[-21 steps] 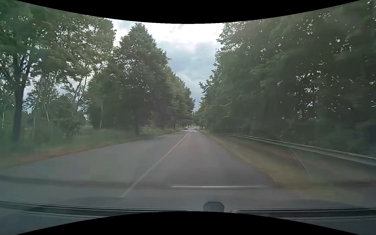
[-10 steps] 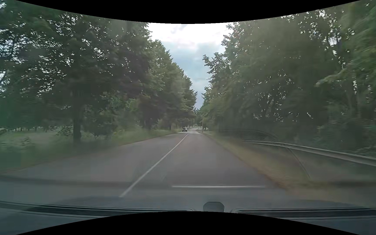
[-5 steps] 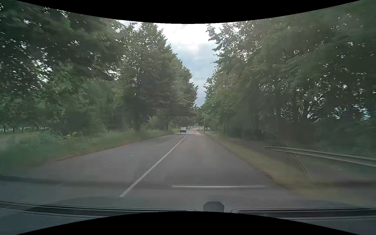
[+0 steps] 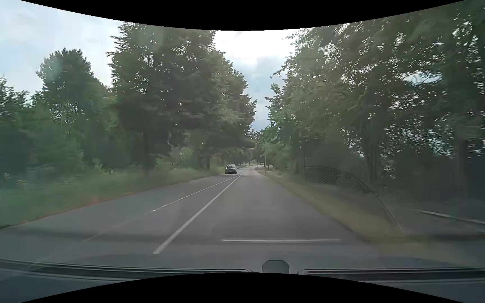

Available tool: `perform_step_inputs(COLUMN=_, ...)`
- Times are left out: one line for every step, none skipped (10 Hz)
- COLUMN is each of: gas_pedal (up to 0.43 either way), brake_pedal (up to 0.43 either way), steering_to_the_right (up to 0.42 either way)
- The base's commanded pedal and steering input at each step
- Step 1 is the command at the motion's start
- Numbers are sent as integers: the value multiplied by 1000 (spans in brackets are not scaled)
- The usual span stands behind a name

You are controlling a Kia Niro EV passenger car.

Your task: Follow the waypoints while adhering to traffic rules and regulations

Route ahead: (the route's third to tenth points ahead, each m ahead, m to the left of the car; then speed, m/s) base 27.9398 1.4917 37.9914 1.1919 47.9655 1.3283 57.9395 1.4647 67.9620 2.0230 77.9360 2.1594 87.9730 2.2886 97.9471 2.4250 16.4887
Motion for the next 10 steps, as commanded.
perform_step_inputs(gas_pedal=441, brake_pedal=0, steering_to_the_right=-4)
perform_step_inputs(gas_pedal=441, brake_pedal=0, steering_to_the_right=-4)
perform_step_inputs(gas_pedal=441, brake_pedal=0, steering_to_the_right=-4)
perform_step_inputs(gas_pedal=441, brake_pedal=0, steering_to_the_right=-4)
perform_step_inputs(gas_pedal=441, brake_pedal=0, steering_to_the_right=-4)
perform_step_inputs(gas_pedal=441, brake_pedal=0, steering_to_the_right=-4)
perform_step_inputs(gas_pedal=441, brake_pedal=0, steering_to_the_right=-4)
perform_step_inputs(gas_pedal=441, brake_pedal=0, steering_to_the_right=-5)
perform_step_inputs(gas_pedal=441, brake_pedal=0, steering_to_the_right=-5)
perform_step_inputs(gas_pedal=441, brake_pedal=0, steering_to_the_right=-6)
